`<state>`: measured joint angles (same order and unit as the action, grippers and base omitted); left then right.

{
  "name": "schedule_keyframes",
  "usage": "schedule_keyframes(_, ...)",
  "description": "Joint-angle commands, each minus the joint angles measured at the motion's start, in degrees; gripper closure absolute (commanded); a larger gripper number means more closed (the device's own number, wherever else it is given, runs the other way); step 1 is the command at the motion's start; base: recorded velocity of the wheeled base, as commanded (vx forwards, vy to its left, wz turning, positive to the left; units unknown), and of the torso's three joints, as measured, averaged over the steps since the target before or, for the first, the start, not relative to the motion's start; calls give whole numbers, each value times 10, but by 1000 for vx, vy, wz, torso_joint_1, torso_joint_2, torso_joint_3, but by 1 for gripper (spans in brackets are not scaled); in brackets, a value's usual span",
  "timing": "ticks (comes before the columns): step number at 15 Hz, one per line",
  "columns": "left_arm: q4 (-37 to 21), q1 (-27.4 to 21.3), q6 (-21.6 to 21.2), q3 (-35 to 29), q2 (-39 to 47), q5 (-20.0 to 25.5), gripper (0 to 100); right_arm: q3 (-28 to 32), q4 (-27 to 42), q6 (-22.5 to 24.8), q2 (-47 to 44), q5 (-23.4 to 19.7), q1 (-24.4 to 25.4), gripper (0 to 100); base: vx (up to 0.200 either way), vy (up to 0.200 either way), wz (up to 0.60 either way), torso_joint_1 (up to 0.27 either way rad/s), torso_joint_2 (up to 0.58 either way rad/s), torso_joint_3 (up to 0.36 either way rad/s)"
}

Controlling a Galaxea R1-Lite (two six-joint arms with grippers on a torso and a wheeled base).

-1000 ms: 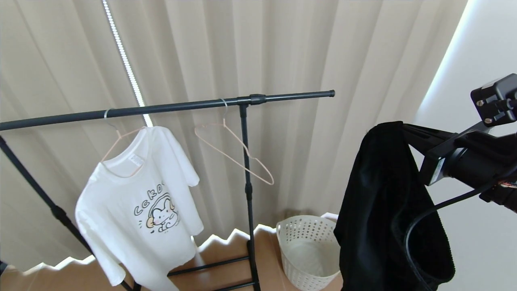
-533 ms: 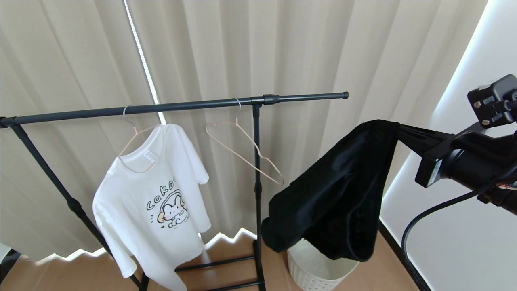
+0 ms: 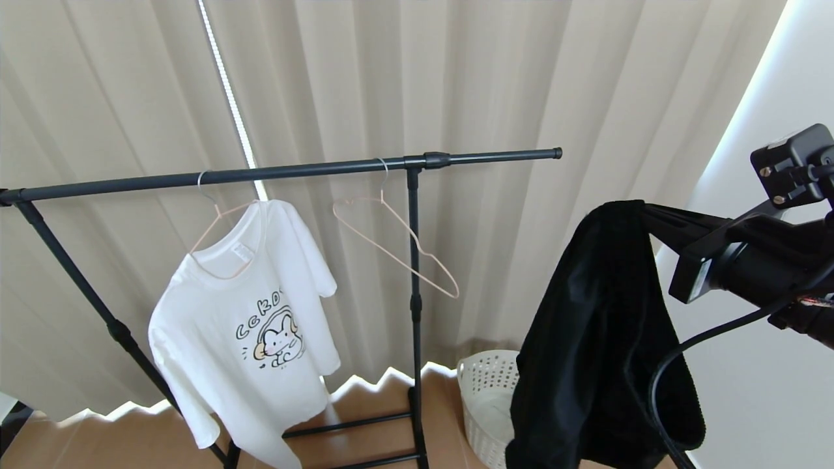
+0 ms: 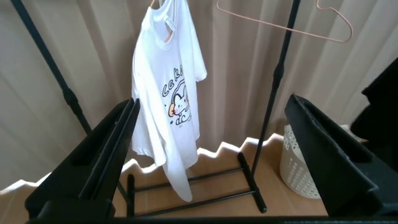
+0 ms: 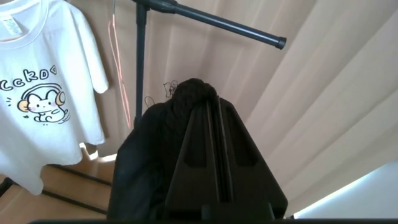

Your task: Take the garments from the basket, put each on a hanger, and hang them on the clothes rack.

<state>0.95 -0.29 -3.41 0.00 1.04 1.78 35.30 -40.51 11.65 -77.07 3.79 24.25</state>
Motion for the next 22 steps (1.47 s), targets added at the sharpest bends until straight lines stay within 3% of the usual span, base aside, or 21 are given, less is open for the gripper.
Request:
schedule_keyframes(1,-11,-1,-6,0,86,0,0,2,0,1,-12,0,1,100,0,0,0,0,0,0)
schedule_keyframes(3,-10,1,-59,-1,180,-4,0,22,14,3,-34,8,2,100,0,0,0,0,0,0)
schedule_keyframes(4,-4,-4,-114,-26,263,12,0,69,86,3,-60,47,5,100,0,0,0,0,0,0)
schedule_keyframes(5,-2,-8,-112,-67,333,27,0,133,183,-2,-75,65,5,100,0,0,0,0,0,0)
schedule_keyframes(6,9,-16,-90,-103,383,27,0,183,281,-25,-78,64,5,100,0,0,0,0,0,0)
schedule_keyframes(7,19,-38,-57,-147,429,25,0,233,367,-89,-85,61,16,100,0,0,0,0,0,0)
schedule_keyframes(8,19,-57,-41,-167,451,24,0,263,402,-122,-94,60,26,100,0,0,0,0,0,0)
schedule_keyframes(9,16,-109,13,-214,502,5,0,316,475,-177,-106,58,56,100,0,0,0,0,0,0)
schedule_keyframes(10,16,-146,40,-236,539,-22,0,325,493,-196,-109,58,70,100,0,0,0,0,0,0)
schedule_keyframes(11,16,-220,93,-273,586,-95,0,329,499,-232,-118,59,93,100,0,0,0,0,0,0)
schedule_keyframes(13,16,-302,164,-330,680,-165,0,337,496,-262,-135,59,121,100,0,0,0,0,0,0)
schedule_keyframes(15,19,-359,209,-369,764,-167,0,362,494,-315,-172,60,140,100,0,0,0,0,0,0)
schedule_keyframes(17,20,-401,215,-403,824,-165,0,374,484,-361,-190,61,151,100,0,0,0,0,0,0)
schedule_keyframes(20,25,-489,266,-449,891,-158,0,367,436,-370,-199,60,157,100,0,0,0,0,0,0)
schedule_keyframes(21,25,-489,266,-449,891,-158,0,367,436,-370,-199,60,157,100,0,0,0,0,0,0)
schedule_keyframes(22,25,-522,305,-475,928,-151,0,367,435,-374,-199,60,164,100,0,0,0,0,0,0)
